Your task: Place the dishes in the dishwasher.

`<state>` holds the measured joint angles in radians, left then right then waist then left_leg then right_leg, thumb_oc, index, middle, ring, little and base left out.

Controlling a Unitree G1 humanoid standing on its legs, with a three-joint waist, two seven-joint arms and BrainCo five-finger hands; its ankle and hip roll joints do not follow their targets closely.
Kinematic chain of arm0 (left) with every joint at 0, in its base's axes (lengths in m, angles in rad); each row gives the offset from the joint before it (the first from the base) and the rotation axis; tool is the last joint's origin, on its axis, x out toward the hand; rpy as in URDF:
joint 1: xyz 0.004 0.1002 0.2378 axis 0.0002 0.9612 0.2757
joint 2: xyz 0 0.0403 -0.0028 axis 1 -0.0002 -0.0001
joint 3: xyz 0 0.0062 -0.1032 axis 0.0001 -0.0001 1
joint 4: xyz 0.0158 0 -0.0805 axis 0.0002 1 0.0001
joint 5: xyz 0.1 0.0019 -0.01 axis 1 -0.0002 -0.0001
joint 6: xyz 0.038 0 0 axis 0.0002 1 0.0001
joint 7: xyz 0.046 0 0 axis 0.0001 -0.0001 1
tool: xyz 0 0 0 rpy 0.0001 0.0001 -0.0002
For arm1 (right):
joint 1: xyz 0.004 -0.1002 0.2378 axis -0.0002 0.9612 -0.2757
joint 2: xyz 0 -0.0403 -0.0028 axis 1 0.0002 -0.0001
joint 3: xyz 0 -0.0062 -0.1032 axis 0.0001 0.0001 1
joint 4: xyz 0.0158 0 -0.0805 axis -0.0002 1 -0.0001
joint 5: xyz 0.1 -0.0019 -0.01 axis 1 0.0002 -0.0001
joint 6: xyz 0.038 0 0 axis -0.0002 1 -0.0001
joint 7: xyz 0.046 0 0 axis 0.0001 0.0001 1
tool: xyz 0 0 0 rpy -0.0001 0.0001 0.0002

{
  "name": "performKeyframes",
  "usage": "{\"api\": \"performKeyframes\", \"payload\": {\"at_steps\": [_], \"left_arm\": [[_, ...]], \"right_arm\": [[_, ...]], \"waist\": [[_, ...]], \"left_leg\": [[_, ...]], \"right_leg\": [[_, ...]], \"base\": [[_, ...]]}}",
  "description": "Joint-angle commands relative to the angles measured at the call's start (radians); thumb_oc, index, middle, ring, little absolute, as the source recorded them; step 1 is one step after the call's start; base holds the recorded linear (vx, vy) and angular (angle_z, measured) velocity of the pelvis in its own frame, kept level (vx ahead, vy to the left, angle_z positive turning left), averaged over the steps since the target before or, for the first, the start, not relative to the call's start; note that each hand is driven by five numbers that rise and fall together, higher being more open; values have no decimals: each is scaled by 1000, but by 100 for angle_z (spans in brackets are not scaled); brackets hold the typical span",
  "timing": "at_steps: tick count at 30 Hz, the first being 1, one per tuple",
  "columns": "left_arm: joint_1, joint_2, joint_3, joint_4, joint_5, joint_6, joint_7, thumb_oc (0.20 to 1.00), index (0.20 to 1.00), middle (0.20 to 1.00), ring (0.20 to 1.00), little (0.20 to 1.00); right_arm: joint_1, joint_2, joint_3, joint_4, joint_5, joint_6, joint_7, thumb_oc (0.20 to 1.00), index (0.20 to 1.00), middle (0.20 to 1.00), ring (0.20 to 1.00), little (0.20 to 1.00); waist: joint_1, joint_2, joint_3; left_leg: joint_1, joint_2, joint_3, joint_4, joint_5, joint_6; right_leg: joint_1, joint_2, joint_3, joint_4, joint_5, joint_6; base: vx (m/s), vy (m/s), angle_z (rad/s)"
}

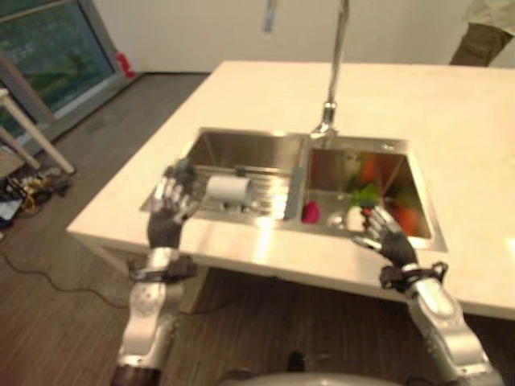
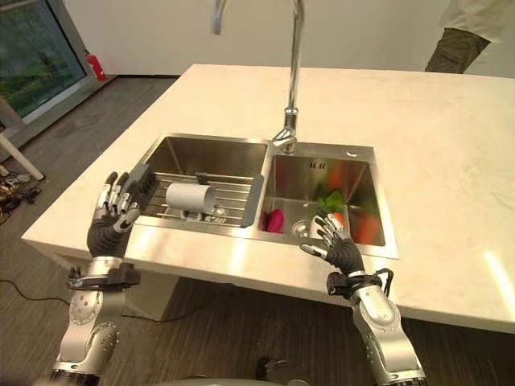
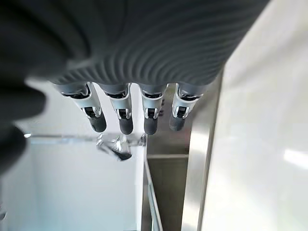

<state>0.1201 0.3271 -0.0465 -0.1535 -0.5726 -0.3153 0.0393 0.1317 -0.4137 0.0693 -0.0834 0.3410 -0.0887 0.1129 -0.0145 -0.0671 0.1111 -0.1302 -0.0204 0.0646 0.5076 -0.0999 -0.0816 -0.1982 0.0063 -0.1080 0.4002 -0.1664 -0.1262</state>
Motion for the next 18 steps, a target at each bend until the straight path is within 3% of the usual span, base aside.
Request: {"api": "performKeyframes", "payload": {"at_steps": [1,4,5,8,11,12,14,18], "left_arm": [[-19,18,61,-35,-43,-48,5,1000,1000,1000,1000,1000],[9,26,77,-38,-33,-75,-10,1000,1000,1000,1000,1000],[26,26,86,-52,-44,-96,-17,1000,1000,1000,1000,1000],[37,19,87,-67,-55,-133,-33,1000,1000,1000,1000,1000],[14,24,82,-79,-43,-146,-8,1000,1000,1000,1000,1000],[5,30,83,-78,-42,-141,-7,1000,1000,1000,1000,1000],[-27,55,83,-75,-65,-114,-20,1000,1000,1000,1000,1000],[-57,61,90,-95,-69,-121,-86,1000,1000,1000,1000,1000]], "right_arm": [[-55,-20,-36,-40,-3,-70,-11,1000,1000,1000,1000,1000],[-37,-14,-52,-45,-13,-74,22,1000,1000,1000,1000,1000],[-10,-30,-68,-61,-12,-77,47,1000,1000,1000,1000,1000],[-5,-47,-84,-67,-11,-71,55,1000,1000,1000,1000,1000],[-14,-60,-92,-80,-26,-60,38,1000,1000,1000,1000,1000],[-16,-65,-97,-83,-23,-56,33,1000,1000,1000,1000,1000],[-10,-71,-130,-102,16,-32,18,1000,1000,1000,1000,1000],[3,-38,-124,-120,-19,-30,20,1000,1000,1000,1000,1000]], "waist": [[1,-5,-2],[-7,41,-18],[-2,53,-21],[-4,64,-15],[-12,69,-17],[-15,69,-19],[-21,65,-32],[-14,46,-32]], "left_leg": [[56,39,33,-185,135,46],[-32,120,-50,-208,61,29],[-77,125,-138,-208,78,11],[-104,159,-166,-208,89,-5],[-87,176,-134,-208,34,-8],[-78,178,-121,-208,26,-8],[-48,146,-91,-208,-14,7],[-41,95,-91,-208,-39,43]], "right_leg": [[74,-57,54,-100,53,133],[75,-21,63,-100,32,144],[85,-5,96,-100,13,142],[97,-12,105,-100,-1,139],[96,-59,83,-100,1,159],[95,-70,79,-100,4,165],[101,-130,68,-100,25,212],[99,-190,59,-100,57,248]], "base": [[113,75,24],[133,215,14],[204,357,-15],[173,425,-68],[117,424,-39],[194,646,0],[218,699,5],[91,381,15]]}}
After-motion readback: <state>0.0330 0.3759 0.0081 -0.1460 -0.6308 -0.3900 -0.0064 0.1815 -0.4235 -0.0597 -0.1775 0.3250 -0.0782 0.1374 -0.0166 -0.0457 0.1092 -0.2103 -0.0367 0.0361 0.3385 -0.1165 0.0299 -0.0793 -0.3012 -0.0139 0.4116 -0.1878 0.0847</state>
